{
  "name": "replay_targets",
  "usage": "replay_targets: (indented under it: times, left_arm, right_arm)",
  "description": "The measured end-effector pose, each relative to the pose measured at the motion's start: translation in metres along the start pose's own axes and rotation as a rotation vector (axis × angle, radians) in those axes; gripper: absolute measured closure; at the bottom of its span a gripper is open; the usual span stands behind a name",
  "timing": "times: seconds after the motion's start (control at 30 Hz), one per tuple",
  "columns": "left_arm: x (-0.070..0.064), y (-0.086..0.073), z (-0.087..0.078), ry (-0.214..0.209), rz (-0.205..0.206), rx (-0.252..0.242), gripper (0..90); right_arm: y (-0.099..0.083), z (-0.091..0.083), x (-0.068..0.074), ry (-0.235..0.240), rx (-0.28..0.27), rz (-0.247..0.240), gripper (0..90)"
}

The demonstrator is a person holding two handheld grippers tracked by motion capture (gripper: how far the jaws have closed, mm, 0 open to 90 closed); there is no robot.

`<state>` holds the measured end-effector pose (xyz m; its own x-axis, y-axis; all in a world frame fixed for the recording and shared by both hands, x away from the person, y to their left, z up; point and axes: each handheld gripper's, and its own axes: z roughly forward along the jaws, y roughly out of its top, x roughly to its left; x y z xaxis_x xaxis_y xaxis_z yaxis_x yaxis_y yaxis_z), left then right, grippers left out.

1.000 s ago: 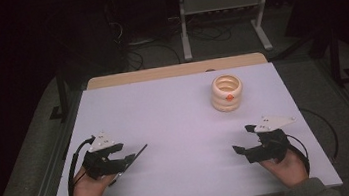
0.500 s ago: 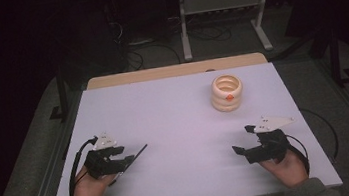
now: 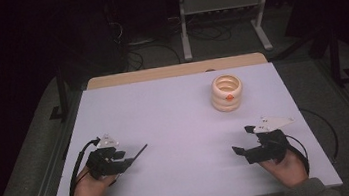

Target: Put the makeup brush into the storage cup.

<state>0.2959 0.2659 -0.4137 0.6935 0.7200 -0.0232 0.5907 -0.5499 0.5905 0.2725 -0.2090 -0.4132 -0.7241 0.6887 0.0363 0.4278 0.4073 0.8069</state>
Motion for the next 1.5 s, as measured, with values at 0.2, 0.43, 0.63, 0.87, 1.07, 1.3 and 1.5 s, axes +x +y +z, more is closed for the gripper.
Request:
replay_targets:
  times: [0.2,0.43,0.63,0.87,1.07,1.3,1.5]
  left_arm:
    - [-0.001,0.000,0.004,-0.006,0.008,0.043,58.0]
    - [0.001,-0.001,0.007,-0.008,-0.007,0.069,60.3]
    - [0.000,-0.002,0.010,-0.007,-0.020,0.084,63.8]
    - [-0.002,-0.001,0.012,-0.005,-0.007,0.117,66.7]
    - [-0.002,-0.001,0.012,0.000,-0.007,0.128,69.5]
    - [-0.005,0.002,0.013,0.016,0.008,0.156,73.6]
    - [-0.008,0.005,0.014,0.033,0.012,0.179,78.2]
  right_arm:
    - [0.000,0.000,0.000,0.002,0.002,-0.001,16.6]
    - [0.000,0.001,0.000,0.005,-0.001,0.001,16.6]
    - [0.000,0.001,0.000,0.000,0.004,-0.001,16.6]
    - [-0.001,0.001,0.000,0.001,0.006,-0.004,16.6]
    - [-0.001,0.001,0.000,0.003,0.008,-0.007,16.6]
    - [0.000,0.002,0.001,0.006,0.014,-0.007,16.6]
    - [-0.001,0.003,0.001,0.005,0.013,-0.008,16.5]
